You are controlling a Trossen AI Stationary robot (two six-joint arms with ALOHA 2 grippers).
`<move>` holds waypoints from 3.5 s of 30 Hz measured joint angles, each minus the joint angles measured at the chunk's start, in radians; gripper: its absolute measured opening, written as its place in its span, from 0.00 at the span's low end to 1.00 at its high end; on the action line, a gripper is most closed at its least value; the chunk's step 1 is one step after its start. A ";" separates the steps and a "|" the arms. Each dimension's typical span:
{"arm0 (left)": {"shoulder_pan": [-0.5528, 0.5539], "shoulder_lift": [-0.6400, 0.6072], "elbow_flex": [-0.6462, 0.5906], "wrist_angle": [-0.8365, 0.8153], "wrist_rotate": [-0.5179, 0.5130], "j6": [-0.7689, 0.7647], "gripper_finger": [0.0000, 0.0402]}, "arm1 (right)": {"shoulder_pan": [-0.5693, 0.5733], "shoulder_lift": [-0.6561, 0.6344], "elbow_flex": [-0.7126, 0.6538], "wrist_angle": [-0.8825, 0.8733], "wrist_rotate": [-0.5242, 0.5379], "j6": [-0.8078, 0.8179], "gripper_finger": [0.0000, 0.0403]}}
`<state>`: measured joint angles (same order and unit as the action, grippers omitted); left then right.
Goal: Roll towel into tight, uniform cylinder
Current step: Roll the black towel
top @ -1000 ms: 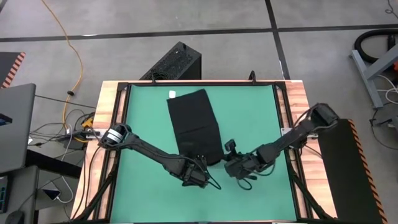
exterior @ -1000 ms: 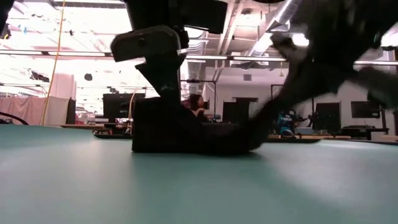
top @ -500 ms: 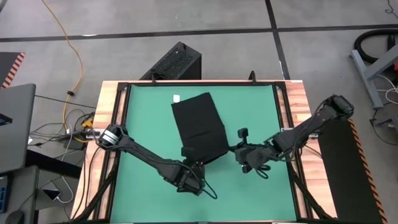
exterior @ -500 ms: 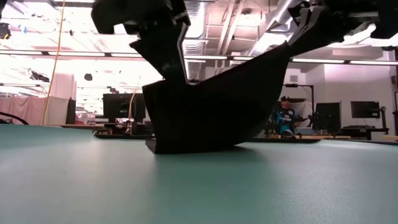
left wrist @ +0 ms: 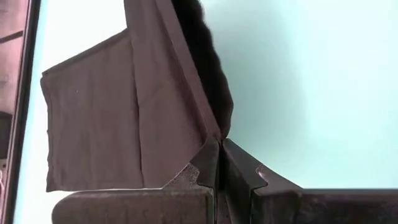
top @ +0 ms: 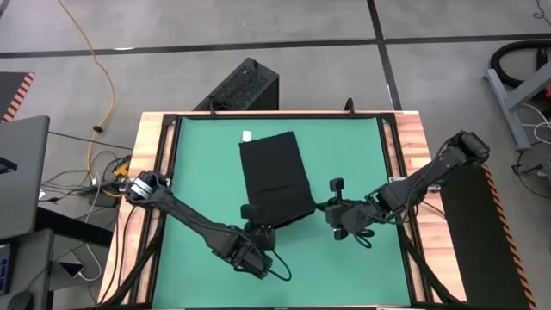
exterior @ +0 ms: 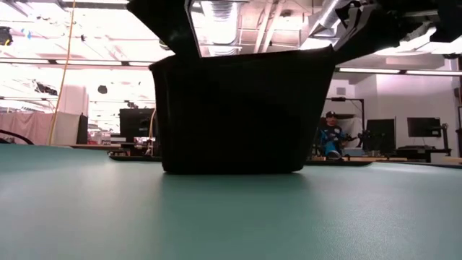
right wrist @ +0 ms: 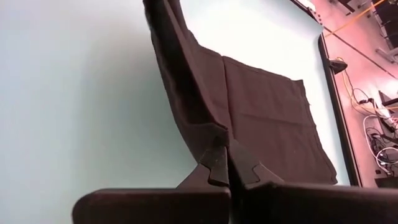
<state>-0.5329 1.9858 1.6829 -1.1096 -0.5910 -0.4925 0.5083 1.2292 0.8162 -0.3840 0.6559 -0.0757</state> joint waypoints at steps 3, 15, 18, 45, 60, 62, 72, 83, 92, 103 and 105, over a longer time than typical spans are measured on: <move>-0.006 0.000 0.000 -0.024 0.036 -0.001 0.00 | 0.000 0.000 0.000 0.001 0.000 0.002 0.00; -0.021 0.000 -0.001 -0.178 0.073 -0.097 0.00 | 0.000 -0.001 0.000 -0.008 0.028 0.003 0.00; -0.024 0.001 -0.002 -0.178 0.046 -0.095 0.00 | 0.000 -0.001 0.000 0.003 0.031 0.001 0.00; -0.060 0.075 -0.082 0.467 -0.031 -0.166 0.23 | 0.000 -0.002 -0.001 0.015 0.073 0.026 0.00; 0.047 0.079 -0.232 0.970 -0.135 -0.020 0.38 | 0.000 -0.001 -0.001 0.044 0.087 0.074 0.00; 0.054 0.079 -0.232 0.968 -0.131 -0.031 0.39 | 0.000 -0.001 -0.001 0.047 0.087 0.079 0.00; 0.057 0.079 -0.169 0.826 -0.209 0.023 0.39 | -0.107 0.038 -0.001 0.116 0.116 0.078 0.00; 0.060 0.078 -0.189 0.877 -0.271 -0.112 0.39 | -0.251 0.158 0.000 0.292 -0.017 -0.064 0.00; 0.062 0.214 -0.134 0.933 -0.220 -0.132 0.39 | -0.280 0.161 0.000 0.318 -0.041 -0.089 0.00; 0.031 0.368 0.064 0.714 -0.339 -0.104 0.39 | -0.348 0.161 0.000 0.320 -0.124 -0.090 0.00; 0.026 0.398 0.085 0.712 -0.373 -0.074 0.39 | -0.356 0.161 0.000 0.319 -0.136 -0.089 0.00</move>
<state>-0.5066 2.3834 1.7683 -0.3975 -0.9643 -0.5663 0.1518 1.3899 0.8162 -0.0648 0.5201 -0.1644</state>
